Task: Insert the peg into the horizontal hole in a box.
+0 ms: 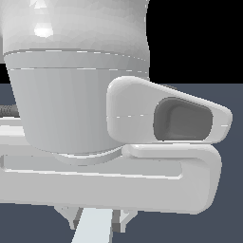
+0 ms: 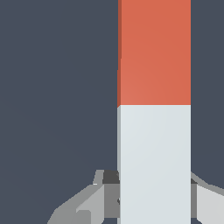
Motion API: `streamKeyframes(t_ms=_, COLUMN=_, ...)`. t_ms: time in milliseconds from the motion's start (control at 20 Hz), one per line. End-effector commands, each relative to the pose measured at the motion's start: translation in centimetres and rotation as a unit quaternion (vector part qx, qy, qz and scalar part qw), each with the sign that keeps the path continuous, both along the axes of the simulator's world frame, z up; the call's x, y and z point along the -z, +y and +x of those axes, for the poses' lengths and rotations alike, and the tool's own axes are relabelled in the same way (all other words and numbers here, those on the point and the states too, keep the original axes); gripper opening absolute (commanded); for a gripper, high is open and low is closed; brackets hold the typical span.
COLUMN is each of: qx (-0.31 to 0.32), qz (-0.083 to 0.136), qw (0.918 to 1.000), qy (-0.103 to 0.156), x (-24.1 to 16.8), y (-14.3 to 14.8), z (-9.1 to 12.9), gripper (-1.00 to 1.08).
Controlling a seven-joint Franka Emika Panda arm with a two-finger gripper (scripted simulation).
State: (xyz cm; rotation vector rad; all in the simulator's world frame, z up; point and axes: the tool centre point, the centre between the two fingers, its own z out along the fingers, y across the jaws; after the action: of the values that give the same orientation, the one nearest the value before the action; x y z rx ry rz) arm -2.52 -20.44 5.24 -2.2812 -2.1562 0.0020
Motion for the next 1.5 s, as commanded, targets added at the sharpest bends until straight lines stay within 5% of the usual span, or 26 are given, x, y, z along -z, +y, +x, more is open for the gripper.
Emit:
streamKeyframes(t_ms=0, qx=0.01, qz=0.0, qw=0.9999, qy=-0.001, x=-0.7, y=2.0, z=-0.8, gripper=-1.0)
streamKeyframes(t_ms=800, qx=0.069, qz=-0.001, qw=0.9976, qy=-0.001, x=-4.1, y=13.3, z=-4.5, gripper=-1.0)
streamKeyframes(t_ms=1450, qx=0.079, qz=-0.001, qw=0.9969, qy=-0.001, x=-4.8, y=15.4, z=-4.8, gripper=-1.0)
